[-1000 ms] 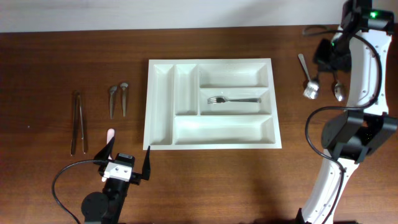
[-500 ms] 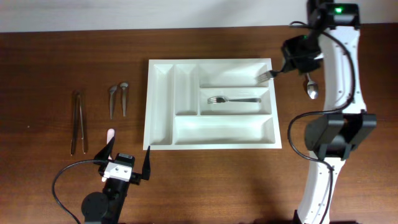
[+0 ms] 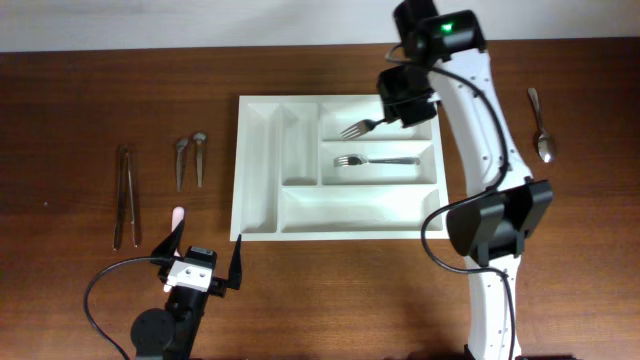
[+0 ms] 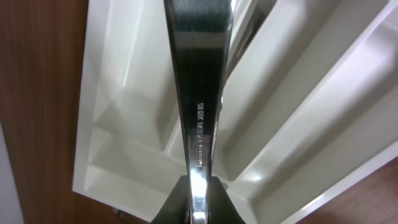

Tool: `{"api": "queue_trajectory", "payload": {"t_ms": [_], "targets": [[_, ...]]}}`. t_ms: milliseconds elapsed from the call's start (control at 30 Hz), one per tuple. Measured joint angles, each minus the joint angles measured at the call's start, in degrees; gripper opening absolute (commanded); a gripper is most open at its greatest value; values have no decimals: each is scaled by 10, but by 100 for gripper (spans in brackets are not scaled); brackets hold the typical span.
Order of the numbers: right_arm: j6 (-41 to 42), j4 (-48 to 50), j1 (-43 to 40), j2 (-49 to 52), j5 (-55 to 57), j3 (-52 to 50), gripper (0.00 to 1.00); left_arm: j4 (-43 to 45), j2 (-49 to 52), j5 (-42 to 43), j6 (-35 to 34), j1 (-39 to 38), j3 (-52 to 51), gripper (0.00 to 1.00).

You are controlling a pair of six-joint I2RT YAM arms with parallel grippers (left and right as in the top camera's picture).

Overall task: Pack container
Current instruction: 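Lift the second fork and carry it over the tray, then lower the fork into the middle compartment and open the right gripper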

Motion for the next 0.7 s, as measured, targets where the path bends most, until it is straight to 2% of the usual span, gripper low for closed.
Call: {"api": "queue_trajectory", "payload": {"t_ms": [433,500,700], "targets": [[180,29,18,45,4,0,4,0,0,0,0,0,0,99],[205,29,18,52,5,0,9,0,0,0,0,0,0,99],[236,22,18,67,24,-3,9,0,0,0,0,0,0,99]]}}
